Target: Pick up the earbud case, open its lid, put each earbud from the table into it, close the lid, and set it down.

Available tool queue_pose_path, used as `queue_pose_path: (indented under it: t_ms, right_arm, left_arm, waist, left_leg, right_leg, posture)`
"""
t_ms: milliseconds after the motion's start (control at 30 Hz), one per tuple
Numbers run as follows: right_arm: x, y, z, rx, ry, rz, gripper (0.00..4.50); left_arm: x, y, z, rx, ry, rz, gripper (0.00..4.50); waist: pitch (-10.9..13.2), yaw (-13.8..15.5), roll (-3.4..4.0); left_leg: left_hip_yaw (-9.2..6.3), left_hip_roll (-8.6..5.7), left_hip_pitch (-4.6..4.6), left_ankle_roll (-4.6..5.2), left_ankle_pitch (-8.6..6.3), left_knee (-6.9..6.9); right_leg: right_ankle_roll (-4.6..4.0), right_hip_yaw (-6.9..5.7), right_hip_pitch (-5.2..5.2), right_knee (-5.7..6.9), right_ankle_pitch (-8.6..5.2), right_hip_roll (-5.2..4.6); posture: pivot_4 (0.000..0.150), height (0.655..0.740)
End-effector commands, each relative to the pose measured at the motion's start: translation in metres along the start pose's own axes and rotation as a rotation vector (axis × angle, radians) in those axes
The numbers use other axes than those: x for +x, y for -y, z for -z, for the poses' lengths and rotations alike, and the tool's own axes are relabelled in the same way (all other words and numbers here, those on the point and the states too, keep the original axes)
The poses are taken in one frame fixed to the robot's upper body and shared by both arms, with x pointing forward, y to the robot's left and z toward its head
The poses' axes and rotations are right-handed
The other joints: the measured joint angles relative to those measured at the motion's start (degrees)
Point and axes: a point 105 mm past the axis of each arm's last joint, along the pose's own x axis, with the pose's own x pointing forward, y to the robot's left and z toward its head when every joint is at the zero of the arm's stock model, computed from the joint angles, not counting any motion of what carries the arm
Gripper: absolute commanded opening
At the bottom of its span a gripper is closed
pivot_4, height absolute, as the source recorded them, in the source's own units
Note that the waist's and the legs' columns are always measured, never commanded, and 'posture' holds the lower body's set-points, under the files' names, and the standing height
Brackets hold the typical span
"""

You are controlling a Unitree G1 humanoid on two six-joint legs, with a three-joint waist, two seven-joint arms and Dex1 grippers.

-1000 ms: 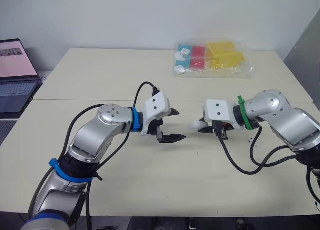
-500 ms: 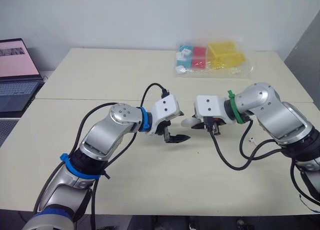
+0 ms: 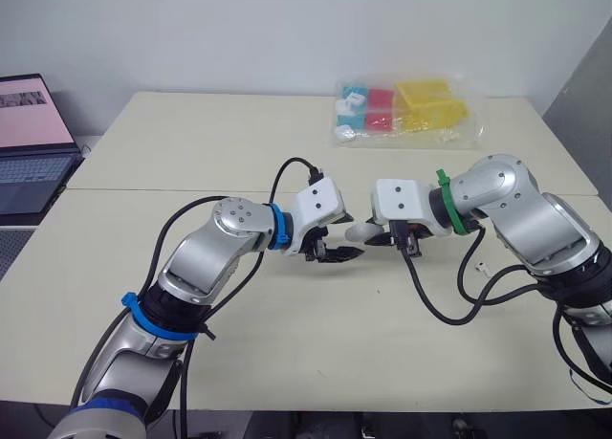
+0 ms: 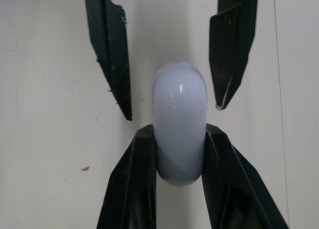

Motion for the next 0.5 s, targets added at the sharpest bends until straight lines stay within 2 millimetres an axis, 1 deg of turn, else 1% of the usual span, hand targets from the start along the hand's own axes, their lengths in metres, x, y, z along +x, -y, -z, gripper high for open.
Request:
queue_pose_path:
  t_ms: [33, 133, 167, 500]
  right_arm:
    - [-0.0085, 0.0039, -0.0072, -0.031, 0.019, 0.028, 0.79]
    - [-0.0076, 0.0028, -0.0061, -0.027, 0.019, 0.023, 0.79]
    - [-0.0071, 0.0022, -0.0051, -0.026, 0.017, 0.021, 0.79]
    - [-0.0056, 0.0010, 0.0000, -0.025, 0.004, 0.014, 0.79]
  left_arm:
    - [-0.0027, -0.0028, -0.0135, 0.022, 0.056, -0.012, 1.76]
    - [-0.0024, -0.0044, -0.0162, 0.026, 0.070, -0.022, 0.84]
    - [-0.0022, -0.0042, -0.0163, 0.030, 0.071, -0.022, 0.78]
    - [-0.0003, -0.0004, -0.0147, 0.055, 0.069, -0.015, 0.78]
  waist:
    - [0.00, 0.01, 0.00]
    - [0.00, 0.01, 0.00]
    - [0.00, -0.01, 0.00]
    - [0.00, 0.00, 0.00]
  left_leg:
    - [0.00, 0.00, 0.00, 0.00, 0.00, 0.00]
    - [0.00, 0.00, 0.00, 0.00, 0.00, 0.01]
    - [0.01, -0.01, 0.01, 0.00, 0.00, 0.01]
    - [0.00, 0.00, 0.00, 0.00, 0.00, 0.01]
  right_leg:
    - [0.00, 0.00, 0.00, 0.00, 0.00, 0.00]
    - [0.00, 0.00, 0.00, 0.00, 0.00, -0.01]
    - [0.00, 0.00, 0.00, 0.00, 0.00, 0.00]
    - [0.00, 0.00, 0.00, 0.00, 0.00, 0.00]
  posture:
    - [0.150, 0.7400]
    - [0.150, 0.7400]
    - [0.150, 0.7400]
    - [0.150, 0.7400]
